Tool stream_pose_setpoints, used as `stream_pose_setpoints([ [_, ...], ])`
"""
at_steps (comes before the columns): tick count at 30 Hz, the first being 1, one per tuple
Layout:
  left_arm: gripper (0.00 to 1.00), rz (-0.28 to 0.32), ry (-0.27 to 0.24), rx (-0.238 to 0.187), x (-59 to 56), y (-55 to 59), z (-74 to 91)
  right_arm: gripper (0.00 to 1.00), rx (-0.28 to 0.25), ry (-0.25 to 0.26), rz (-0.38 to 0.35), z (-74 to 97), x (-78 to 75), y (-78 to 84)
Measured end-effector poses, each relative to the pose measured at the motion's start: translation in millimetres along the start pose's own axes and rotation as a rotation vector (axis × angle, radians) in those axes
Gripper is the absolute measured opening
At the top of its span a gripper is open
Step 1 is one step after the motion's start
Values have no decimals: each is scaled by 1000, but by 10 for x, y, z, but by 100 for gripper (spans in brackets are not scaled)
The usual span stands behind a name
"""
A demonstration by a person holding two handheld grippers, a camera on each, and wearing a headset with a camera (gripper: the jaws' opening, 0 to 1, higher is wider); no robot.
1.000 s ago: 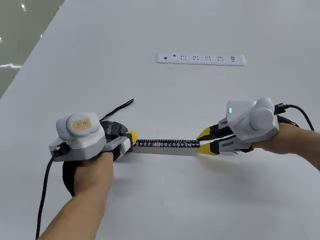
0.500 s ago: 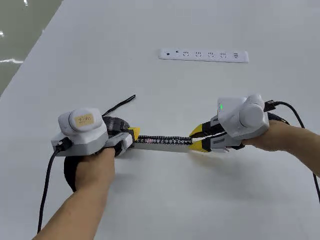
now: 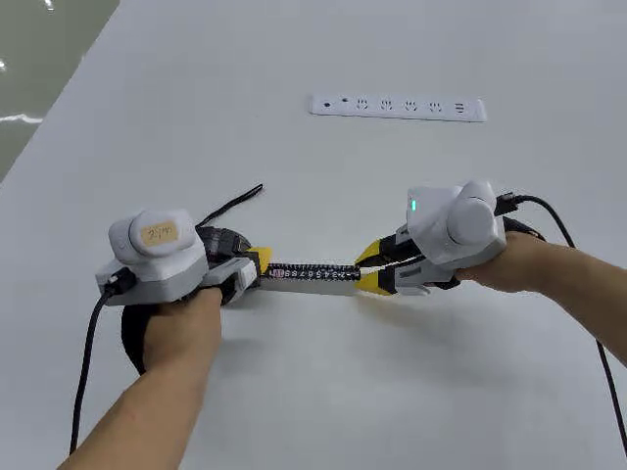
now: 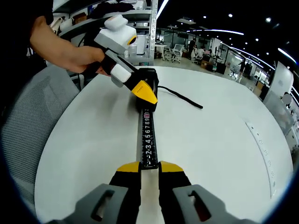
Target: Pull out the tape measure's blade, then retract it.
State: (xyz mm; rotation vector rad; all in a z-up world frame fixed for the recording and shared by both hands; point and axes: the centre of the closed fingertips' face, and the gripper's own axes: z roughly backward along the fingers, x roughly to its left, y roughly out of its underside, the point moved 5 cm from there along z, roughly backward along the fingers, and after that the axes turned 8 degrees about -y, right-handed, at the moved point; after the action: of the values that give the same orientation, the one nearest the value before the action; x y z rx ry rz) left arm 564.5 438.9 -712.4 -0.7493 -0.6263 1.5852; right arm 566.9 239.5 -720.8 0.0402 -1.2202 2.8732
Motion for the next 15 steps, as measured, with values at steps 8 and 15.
stream_pose_setpoints([
  [8,66,3,6,1,2,-3,2,12,-5,1,2,-94,-21,-92],
  [15,66,7,10,4,6,-7,5,12,-15,17,3,-196,-22,-203],
])
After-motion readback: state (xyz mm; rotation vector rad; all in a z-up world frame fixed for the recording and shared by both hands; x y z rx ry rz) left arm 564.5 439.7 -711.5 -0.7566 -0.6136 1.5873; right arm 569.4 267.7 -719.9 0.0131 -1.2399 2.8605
